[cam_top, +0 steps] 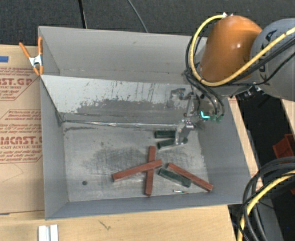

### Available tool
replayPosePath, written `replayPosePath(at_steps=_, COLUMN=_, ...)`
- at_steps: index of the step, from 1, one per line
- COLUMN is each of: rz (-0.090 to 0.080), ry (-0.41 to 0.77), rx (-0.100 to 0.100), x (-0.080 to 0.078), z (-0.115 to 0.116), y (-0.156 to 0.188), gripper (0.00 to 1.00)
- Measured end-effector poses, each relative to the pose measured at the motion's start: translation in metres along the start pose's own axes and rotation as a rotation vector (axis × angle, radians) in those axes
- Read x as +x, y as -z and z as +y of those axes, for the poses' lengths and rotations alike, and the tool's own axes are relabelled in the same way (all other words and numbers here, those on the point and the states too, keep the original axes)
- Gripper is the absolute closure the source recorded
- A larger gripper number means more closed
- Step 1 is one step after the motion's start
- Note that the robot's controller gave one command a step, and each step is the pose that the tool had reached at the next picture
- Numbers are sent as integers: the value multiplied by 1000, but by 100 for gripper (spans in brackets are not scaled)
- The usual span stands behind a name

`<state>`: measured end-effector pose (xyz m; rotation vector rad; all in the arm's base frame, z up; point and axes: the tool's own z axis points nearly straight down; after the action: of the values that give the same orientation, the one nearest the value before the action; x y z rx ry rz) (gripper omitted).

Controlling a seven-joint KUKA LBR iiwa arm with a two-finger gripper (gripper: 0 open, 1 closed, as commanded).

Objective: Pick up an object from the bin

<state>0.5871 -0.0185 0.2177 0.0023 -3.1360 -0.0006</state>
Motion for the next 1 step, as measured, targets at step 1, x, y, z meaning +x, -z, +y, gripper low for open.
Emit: replayPosePath(at_steps=1, rz=-8, ry=0, rx=0, x=-1, z=0, y=5, gripper=0)
